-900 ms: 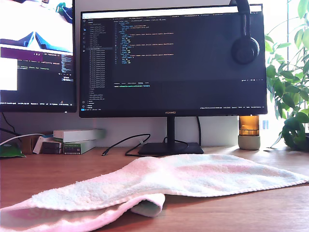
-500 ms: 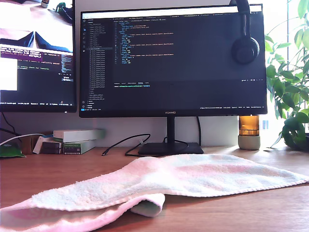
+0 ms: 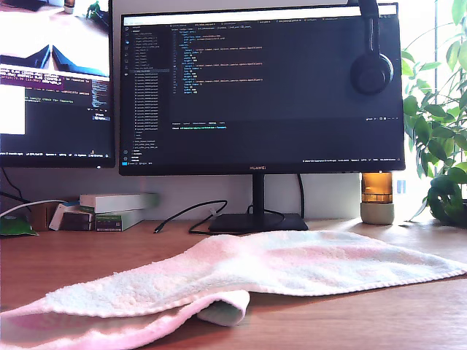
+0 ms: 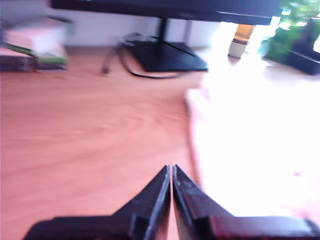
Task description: Fold the tea towel to a neat square and place it to the right
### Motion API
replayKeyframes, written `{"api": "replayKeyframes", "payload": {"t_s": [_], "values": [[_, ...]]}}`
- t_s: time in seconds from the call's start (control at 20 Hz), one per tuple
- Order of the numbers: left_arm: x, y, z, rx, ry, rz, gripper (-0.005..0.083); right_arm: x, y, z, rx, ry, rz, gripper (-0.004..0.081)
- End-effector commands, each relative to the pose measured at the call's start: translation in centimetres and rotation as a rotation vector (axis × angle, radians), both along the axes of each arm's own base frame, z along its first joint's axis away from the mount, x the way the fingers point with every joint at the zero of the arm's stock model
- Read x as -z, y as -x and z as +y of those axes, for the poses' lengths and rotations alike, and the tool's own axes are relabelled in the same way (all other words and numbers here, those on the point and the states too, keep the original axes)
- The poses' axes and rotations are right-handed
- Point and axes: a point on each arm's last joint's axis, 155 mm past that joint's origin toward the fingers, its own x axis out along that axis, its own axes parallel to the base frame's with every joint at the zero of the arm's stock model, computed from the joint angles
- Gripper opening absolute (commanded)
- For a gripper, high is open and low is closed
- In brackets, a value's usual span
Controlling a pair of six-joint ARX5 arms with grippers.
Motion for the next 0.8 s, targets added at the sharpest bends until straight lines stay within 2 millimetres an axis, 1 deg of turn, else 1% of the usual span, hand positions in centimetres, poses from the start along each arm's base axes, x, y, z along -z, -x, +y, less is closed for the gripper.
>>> {"api": "replayKeyframes", "payload": {"t_s": [0.0, 0.1, 0.25, 0.35, 0.55, 0.65, 0.75], "values": [[-0.9, 0.2, -0.5, 0.023, 0.002, 0.005, -0.0019, 0.0, 0.2, 1.2, -0.043, -0.082, 0.010, -0.0011], [-1.5, 0.4, -1.1, 0.047, -0.006, 0.025, -0.0019, -0.1, 1.0, 3.4, -0.144, -0.156, 0.039, -0.0011], [-1.2, 0.7, -2.0, 0.081, -0.041, 0.100, -0.0019, -0.1, 1.9, 5.3, -0.230, -0.193, 0.063, -0.0011], [-0.5, 0.8, -2.8, 0.100, -0.042, 0.179, -0.0019, -0.1, 2.6, 6.4, -0.280, -0.191, 0.083, -0.0011], [-0.1, 0.9, -4.8, 0.180, -0.099, 0.296, -0.0019, -0.3, 3.7, 8.3, -0.368, -0.187, 0.119, -0.0011], [-0.2, 1.0, -5.8, 0.228, -0.156, 0.341, -0.0019, 0.4, 4.3, 9.0, -0.400, -0.176, 0.178, -0.0011], [-0.4, 1.2, -6.3, 0.264, -0.216, 0.398, -0.0019, 1.0, 5.0, 9.9, -0.437, -0.163, 0.245, -0.0011]]}}
